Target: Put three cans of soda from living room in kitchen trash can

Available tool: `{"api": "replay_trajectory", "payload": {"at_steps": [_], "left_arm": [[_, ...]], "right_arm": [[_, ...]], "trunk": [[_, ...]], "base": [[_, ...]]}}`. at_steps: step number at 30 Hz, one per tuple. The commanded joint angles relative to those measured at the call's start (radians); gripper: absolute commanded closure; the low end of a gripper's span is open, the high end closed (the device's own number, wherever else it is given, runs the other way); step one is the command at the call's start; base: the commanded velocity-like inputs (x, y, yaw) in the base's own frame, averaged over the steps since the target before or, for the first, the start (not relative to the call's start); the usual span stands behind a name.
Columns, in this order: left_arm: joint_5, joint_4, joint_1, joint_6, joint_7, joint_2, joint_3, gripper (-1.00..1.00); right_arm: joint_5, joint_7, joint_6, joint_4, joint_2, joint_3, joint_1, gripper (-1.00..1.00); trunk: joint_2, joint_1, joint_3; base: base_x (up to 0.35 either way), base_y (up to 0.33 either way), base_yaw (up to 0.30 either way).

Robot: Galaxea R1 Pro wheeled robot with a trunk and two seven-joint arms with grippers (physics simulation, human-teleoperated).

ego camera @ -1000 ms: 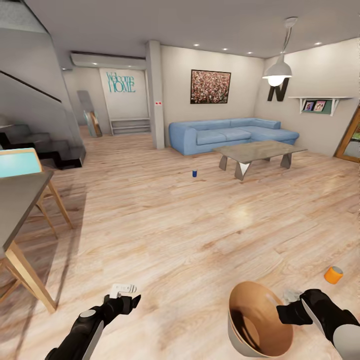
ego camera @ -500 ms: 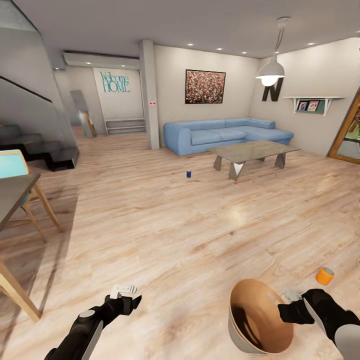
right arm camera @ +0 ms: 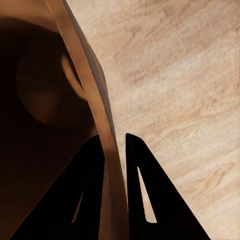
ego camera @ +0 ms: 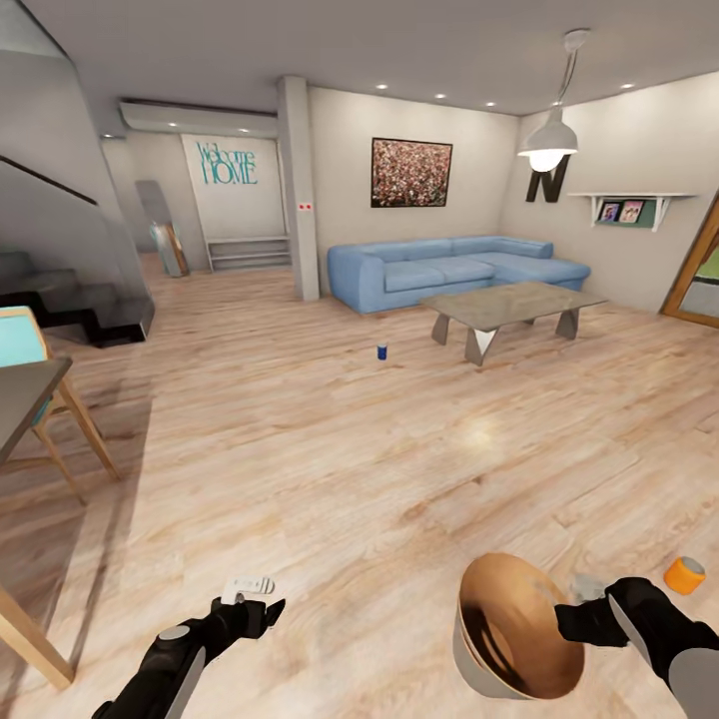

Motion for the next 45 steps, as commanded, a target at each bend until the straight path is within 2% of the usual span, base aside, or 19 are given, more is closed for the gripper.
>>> {"api": "replay_trajectory", "payload": {"at_steps": [1,21,45], "left_arm": [[-0.001,0.0,0.0,0.0,0.0,0.0,0.0,-1.0],[-0.007,0.0,0.0,-0.002,0.006,-0.003,0.0,-1.0],[-0.006,0.0,0.0,-0.002,0.006,-0.005,0.0,-1.0]], "right_arm": [[-0.013,0.004,0.003,0.0,0.0,-0.002,-0.001,1.0],[-0.013,0.004,0.003,0.002,0.006,-0.001,-0.001,1.0],[-0.009,0.003,0.003,0.002,0.017,0.0,0.0,1.0]], "trunk": [[0.0,0.0,0.0],[0.0,0.0,0.003],[0.0,0.0,0.004]], "base": [[0.307,0.066,0.0],[0.322,0.023,-0.079],[0.321,0.148,-0.007]]}}
